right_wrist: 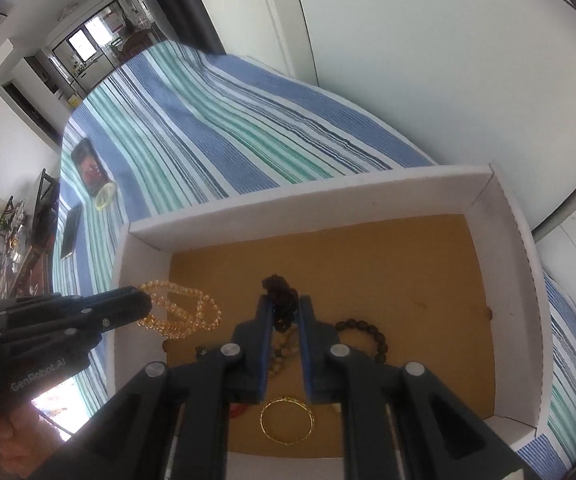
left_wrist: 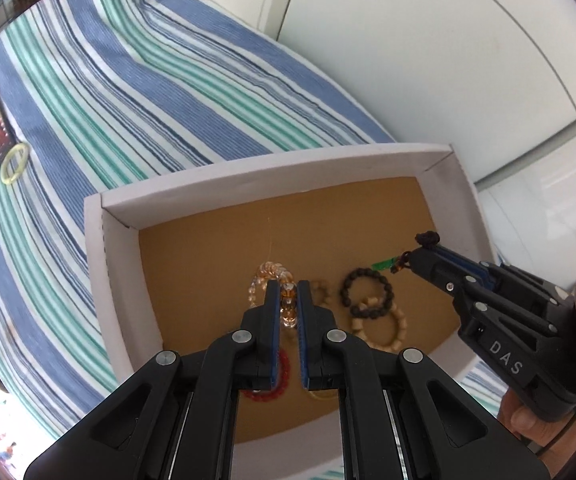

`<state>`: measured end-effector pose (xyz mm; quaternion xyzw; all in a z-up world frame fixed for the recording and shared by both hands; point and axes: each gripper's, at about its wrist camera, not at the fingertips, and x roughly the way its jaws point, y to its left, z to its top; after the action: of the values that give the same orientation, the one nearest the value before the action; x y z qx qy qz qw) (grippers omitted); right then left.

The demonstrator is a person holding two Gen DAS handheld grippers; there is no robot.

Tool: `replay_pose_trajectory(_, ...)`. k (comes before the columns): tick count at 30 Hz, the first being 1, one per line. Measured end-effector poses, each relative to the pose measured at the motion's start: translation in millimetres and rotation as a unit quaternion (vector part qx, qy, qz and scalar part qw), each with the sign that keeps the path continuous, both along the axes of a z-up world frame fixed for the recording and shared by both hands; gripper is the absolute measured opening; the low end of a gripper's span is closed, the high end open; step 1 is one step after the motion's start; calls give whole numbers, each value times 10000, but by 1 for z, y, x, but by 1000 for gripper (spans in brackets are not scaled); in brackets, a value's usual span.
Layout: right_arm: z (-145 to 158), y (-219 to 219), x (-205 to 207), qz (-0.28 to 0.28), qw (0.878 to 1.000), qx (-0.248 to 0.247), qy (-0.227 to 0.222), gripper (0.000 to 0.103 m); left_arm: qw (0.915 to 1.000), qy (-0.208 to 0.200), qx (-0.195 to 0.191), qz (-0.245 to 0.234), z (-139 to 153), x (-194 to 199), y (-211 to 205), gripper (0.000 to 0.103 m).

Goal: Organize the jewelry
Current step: 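Carry the bracelet and pendant into the white box and open both grippers, then withdraw both grippers from the box back over the remaining jewelry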

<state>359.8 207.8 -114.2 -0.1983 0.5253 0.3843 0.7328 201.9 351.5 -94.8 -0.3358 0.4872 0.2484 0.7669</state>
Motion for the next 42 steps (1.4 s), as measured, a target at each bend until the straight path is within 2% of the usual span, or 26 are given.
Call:
replay_pose_trajectory(1, -7, 4, 1, 17, 10000, -11, 13, 14, 10000, 8, 30, 8, -2, 2, 2, 7)
replay_pose_trajectory(3, -14, 8, 1, 46, 10000, -13, 29, 25, 9997, 109, 223, 34, -7, 4, 3, 20)
replay_pose_trajectory(4, -14, 9, 0, 25, 10000, -1, -17, 30, 9995, 117, 275, 42, -7, 4, 4, 37)
replay_pose_trajectory(5, -13, 8, -1, -6, 10000, 32, -71, 31, 9993, 108, 349, 80, -6, 3, 4, 51)
replay_pose_trajectory(8, -4, 4, -3, -97, 9998, 74, -179, 36, 9988, 36, 476, 133, 0, -4, 4, 63)
replay_pose_trajectory(12, 16, -8, -10, -171, 9990, 112, -404, 38, 9987, -10, 504, 80, 7, -10, -4, 66)
replay_pose_trajectory(14, 26, -14, -16, -199, 9985, 129, -502, 46, 9986, -17, 535, -6, 11, -14, -14, 68)
replay_pose_trajectory(17, 41, -33, -31, -220, 9976, 210, -616, 48, 9981, -24, 566, -224, 14, -20, -34, 68)
replay_pose_trajectory(21, 54, -71, -59, -281, 9970, 245, -678, 48, 9955, -34, 615, -724, 19, -37, -80, 68)
replay_pose_trajectory(25, 59, -117, -92, -412, 9951, 240, -865, 48, 9890, -106, 642, -1325, 20, -57, -137, 69)
replay_pose_trajectory(31, 55, -212, -148, -914, 9857, 117, -1413, 48, 9691, -163, 613, -2385, 7, -80, -233, 70)
replay_pose_trajectory(35, 29, -273, -181, -1228, 9843, -82, -1268, 48, 9494, -85, 521, -3097, -11, -87, -284, 70)
replay_pose_trajectory(38, 3, -311, -202, -1478, 9812, -433, -1165, 48, 9385, 144, 482, -3415, -28, -85, -309, 70)
replay_pose_trajectory(40, -15, -338, -212, -1739, 9785, -620, -918, 48, 9321, 271, 492, -3579, -37, -84, -322, 70)
replay_pose_trajectory(42, -26, -361, -221, -2080, 9739, -613, -678, 57, 9278, 382, 489, -3679, -41, -85, -333, 70)
